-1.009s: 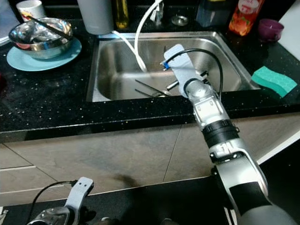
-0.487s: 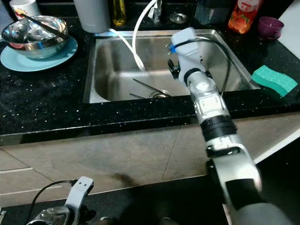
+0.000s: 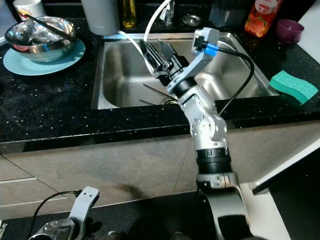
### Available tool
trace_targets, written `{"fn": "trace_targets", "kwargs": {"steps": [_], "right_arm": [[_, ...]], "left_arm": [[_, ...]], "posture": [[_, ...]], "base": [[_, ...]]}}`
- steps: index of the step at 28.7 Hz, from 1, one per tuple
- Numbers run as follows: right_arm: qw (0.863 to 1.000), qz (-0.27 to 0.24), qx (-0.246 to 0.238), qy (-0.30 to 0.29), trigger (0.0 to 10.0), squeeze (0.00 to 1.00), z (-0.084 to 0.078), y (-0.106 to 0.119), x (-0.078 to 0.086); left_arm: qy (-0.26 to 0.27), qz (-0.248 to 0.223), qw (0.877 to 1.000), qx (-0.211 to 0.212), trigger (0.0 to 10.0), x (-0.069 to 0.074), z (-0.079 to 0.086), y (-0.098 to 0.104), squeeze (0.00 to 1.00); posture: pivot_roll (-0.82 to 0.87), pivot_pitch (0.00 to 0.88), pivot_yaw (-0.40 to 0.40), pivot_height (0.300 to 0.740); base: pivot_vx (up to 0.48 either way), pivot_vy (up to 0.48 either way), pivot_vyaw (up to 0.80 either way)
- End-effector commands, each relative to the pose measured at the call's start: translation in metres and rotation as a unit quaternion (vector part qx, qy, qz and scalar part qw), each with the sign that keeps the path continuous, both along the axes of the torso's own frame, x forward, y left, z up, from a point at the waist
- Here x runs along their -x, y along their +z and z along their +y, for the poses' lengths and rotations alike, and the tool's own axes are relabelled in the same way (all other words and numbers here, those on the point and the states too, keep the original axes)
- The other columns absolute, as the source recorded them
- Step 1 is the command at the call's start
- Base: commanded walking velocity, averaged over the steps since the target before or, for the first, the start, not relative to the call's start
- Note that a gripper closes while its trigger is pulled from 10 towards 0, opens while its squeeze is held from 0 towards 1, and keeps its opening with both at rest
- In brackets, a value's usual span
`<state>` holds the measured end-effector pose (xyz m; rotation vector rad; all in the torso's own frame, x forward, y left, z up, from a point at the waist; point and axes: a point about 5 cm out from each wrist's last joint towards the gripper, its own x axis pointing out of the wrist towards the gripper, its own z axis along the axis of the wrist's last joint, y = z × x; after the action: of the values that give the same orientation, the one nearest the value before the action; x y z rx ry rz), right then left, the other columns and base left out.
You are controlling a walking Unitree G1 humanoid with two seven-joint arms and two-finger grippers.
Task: Kitchen organization
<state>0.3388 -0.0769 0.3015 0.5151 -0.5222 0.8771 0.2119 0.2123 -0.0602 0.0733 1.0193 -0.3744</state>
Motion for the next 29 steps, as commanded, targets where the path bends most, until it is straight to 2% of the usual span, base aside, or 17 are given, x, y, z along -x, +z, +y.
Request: {"fn": "trace_targets", "kwargs": {"steps": [1,4,8,11,20,23,29], "right_arm": [[0.999,-0.010,-0.001,0.031,10.0,0.00,0.005,0.001,0.007],[0.997,-0.022,0.001,0.070,10.0,0.00,0.007,0.001,0.016],[0.996,-0.026,0.007,0.087,10.0,0.00,0.009,0.000,0.020],[0.991,-0.033,0.028,0.124,10.0,0.00,0.018,-0.007,0.031],[0.984,-0.038,0.062,0.160,10.0,0.00,0.031,-0.017,0.043],[0.978,-0.041,0.074,0.188,10.0,0.00,0.032,-0.022,0.050],[0.948,-0.052,0.116,0.291,10.0,0.00,0.024,-0.040,0.080]], "left_arm": [[0.012,0.015,1.000,0.004,10.0,0.009,0.000,-0.006,0.00],[0.021,0.011,1.000,0.002,10.0,0.009,0.000,-0.006,0.00],[0.026,0.009,1.000,0.001,10.0,0.009,0.000,-0.006,0.00],[0.037,0.006,0.999,-0.003,10.0,0.009,0.000,-0.007,0.00],[0.040,0.003,0.999,-0.008,10.0,0.008,0.002,-0.006,0.00],[0.041,0.002,0.999,-0.009,10.0,0.008,0.002,-0.006,0.00],[0.044,-0.001,0.999,-0.006,10.0,0.007,0.002,-0.005,0.00]], "posture": [[0.05,0.132,-0.035,0.740],[0.05,0.125,-0.039,0.740],[0.05,0.121,-0.041,0.740],[0.05,0.107,-0.043,0.740],[0.05,0.101,-0.036,0.740],[0.05,0.100,-0.036,0.740],[0.04,0.095,-0.030,0.740]], "base": [[0.000,0.000,0.78],[0.000,0.000,0.78],[0.000,0.000,0.78],[0.000,0.000,0.78],[0.000,0.000,0.79],[0.000,0.000,0.79],[0.000,0.000,0.79]]}}
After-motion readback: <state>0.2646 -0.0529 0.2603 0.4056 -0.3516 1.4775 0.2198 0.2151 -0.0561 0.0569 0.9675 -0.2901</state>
